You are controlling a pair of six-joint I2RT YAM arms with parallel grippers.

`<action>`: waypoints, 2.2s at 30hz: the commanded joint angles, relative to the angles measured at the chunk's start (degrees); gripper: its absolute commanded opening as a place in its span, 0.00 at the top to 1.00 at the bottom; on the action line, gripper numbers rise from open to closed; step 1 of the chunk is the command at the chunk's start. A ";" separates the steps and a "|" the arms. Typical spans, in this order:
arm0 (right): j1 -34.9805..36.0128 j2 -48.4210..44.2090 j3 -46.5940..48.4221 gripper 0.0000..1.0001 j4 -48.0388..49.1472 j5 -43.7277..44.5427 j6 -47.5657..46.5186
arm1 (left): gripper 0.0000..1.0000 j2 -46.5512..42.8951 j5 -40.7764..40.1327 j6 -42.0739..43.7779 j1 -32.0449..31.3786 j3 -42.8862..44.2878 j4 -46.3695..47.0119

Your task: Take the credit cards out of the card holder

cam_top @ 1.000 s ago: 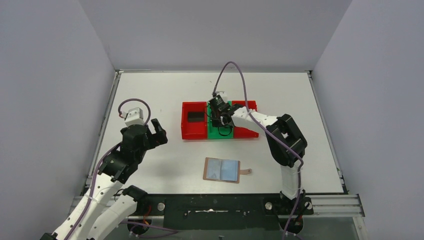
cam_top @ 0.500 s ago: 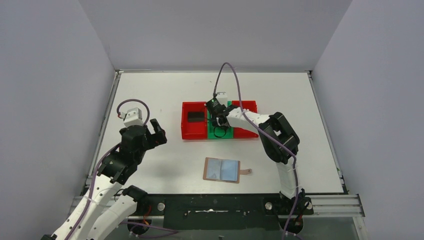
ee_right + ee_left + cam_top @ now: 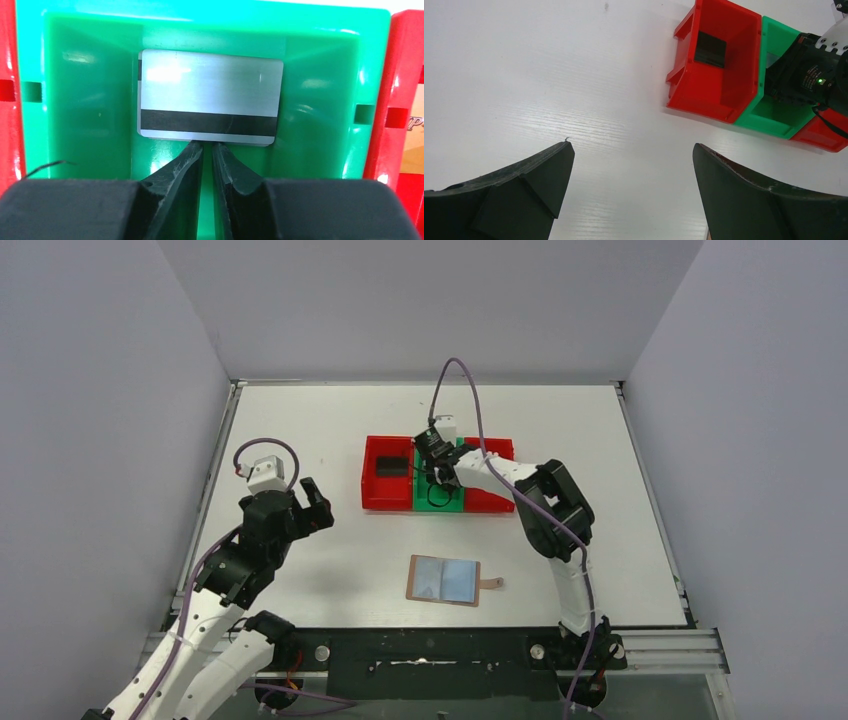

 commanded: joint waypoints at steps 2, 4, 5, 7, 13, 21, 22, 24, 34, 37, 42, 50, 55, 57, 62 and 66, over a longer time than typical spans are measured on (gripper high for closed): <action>0.42 -4.86 -0.45 0.81 2.12 -0.82 -1.69 | 0.09 -0.66 -0.79 -0.69 -0.48 0.47 0.78; 1.02 -7.49 -1.74 0.76 2.35 -1.84 -1.77 | 0.09 -0.52 -0.58 -0.66 -0.48 0.48 0.75; 1.35 -8.92 -2.40 0.71 2.41 -2.39 -1.82 | 0.09 -0.50 -0.49 -0.69 -0.48 0.51 0.80; 1.92 -11.58 -3.48 0.65 2.72 -3.11 -2.39 | 0.09 -0.46 -0.36 -0.69 -0.53 0.52 0.82; 5.56 -18.95 -6.91 0.50 0.73 3.14 -0.96 | 0.09 -0.90 -0.25 -0.69 -0.73 0.58 0.82; 19.01 -29.05 -24.16 0.44 2.93 10.87 15.60 | 0.09 -2.34 -0.13 -0.77 -0.83 0.24 0.99; 21.16 -29.43 -24.88 0.43 1.64 11.80 18.29 | 0.09 -2.27 -0.14 -0.78 -0.92 0.23 1.13; 25.27 -29.41 -25.60 0.42 -1.08 13.38 23.59 | 0.09 -2.03 0.19 -0.70 -0.89 0.34 1.09; 35.41 -25.69 -26.54 0.46 -11.51 16.95 37.52 | 0.09 -0.68 0.78 -0.52 -0.83 0.37 1.29; 36.54 -24.89 -26.24 0.46 -13.59 17.67 39.57 | 0.09 -0.80 0.68 -0.46 -0.82 0.38 1.26; 37.06 -23.12 -27.43 0.49 -14.63 17.45 41.64 | 0.09 -1.24 0.21 -0.69 -0.89 0.31 1.02; 36.77 -19.57 -31.19 0.53 -9.90 14.01 42.77 | 0.09 -0.76 0.22 -0.78 -0.92 0.30 0.97; 37.06 -19.08 -31.84 0.69 -9.78 14.21 43.81 | 0.09 -0.73 0.35 -0.78 -0.92 0.21 1.03; 37.08 -19.57 -32.25 0.75 -9.60 14.83 44.01 | 0.09 -0.46 0.48 -0.73 -0.92 0.23 1.08; 36.85 -22.87 -34.14 0.80 -5.50 15.30 42.11 | 0.09 0.69 1.38 -0.60 -0.99 0.21 1.26; 36.56 -28.74 -37.98 0.83 3.23 14.11 38.19 | 0.09 1.78 2.43 -0.52 -1.22 0.16 1.50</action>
